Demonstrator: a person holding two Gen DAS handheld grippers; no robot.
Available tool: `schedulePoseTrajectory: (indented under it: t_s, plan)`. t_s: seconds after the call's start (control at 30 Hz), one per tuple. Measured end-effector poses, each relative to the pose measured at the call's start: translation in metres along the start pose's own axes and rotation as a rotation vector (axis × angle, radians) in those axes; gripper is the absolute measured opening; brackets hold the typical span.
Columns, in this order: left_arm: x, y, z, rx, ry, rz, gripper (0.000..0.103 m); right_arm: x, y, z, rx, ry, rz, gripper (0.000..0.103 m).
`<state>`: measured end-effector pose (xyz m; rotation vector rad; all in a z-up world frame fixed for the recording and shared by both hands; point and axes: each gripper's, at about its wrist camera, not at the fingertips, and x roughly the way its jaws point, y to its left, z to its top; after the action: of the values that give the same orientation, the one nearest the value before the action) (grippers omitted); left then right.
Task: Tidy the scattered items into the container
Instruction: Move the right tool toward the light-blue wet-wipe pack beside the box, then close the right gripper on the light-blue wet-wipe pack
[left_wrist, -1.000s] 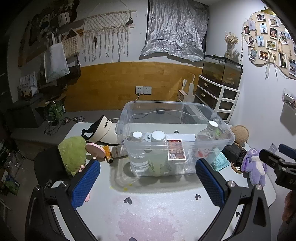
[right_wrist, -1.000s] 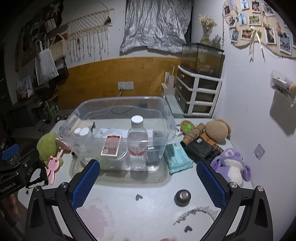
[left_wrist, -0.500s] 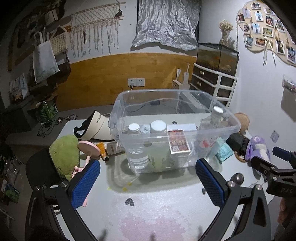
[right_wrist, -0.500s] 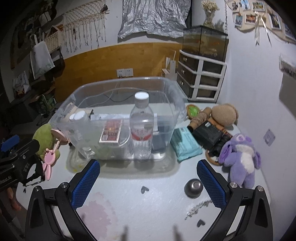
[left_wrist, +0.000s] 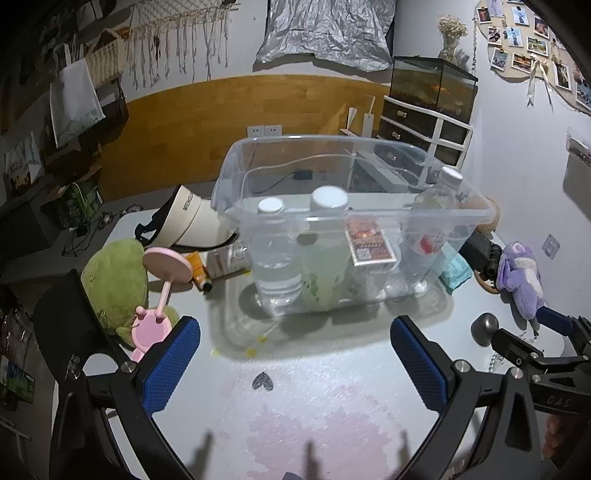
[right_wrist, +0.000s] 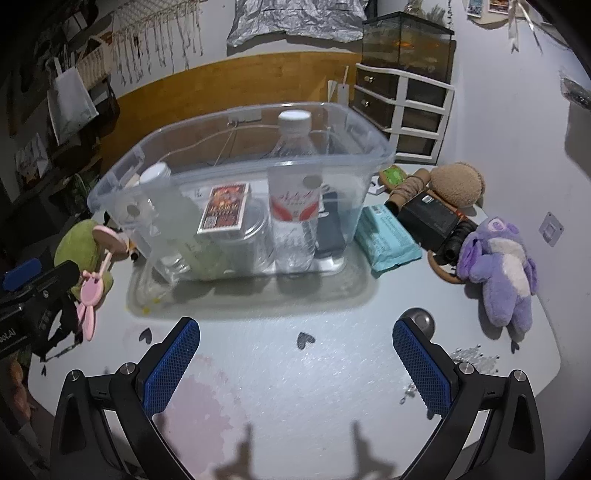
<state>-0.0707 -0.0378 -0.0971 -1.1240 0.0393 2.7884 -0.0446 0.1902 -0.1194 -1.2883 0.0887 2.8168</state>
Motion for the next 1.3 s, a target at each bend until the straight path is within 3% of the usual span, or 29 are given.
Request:
schedulePoseTrajectory:
  t_s: [0.27, 0.47, 0.53, 0.63, 0.93, 1.07, 1.3]
  plan:
    - [0.010, 0.021, -0.013, -0.049, 0.041, 0.029, 0.103, 0.018, 0.012, -0.008, -0.029, 0.045, 0.028, 0.102]
    - [0.020, 0.017, -0.016, -0.057, 0.060, 0.037, 0.103, 0.039, -0.010, -0.010, 0.013, 0.099, 0.019, 0.074]
    - [0.021, 0.013, -0.014, -0.064, 0.056, 0.043, 0.103, 0.047, -0.025, -0.007, 0.034, 0.113, 0.016, 0.057]
    - [0.025, 0.005, -0.010, -0.083, 0.053, 0.054, 0.103, 0.059, -0.047, 0.000, 0.043, 0.127, 0.000, 0.044]
    - [0.034, -0.028, 0.001, -0.147, 0.052, 0.089, 0.103, 0.108, -0.146, 0.060, 0.088, 0.149, -0.017, 0.011]
    - [0.037, -0.042, 0.004, -0.179, 0.051, 0.110, 0.103, 0.150, -0.181, 0.091, 0.115, 0.184, 0.014, 0.010]
    - [0.037, -0.056, 0.007, -0.216, 0.048, 0.177, 0.103, 0.233, -0.206, 0.124, 0.151, 0.296, 0.090, 0.010]
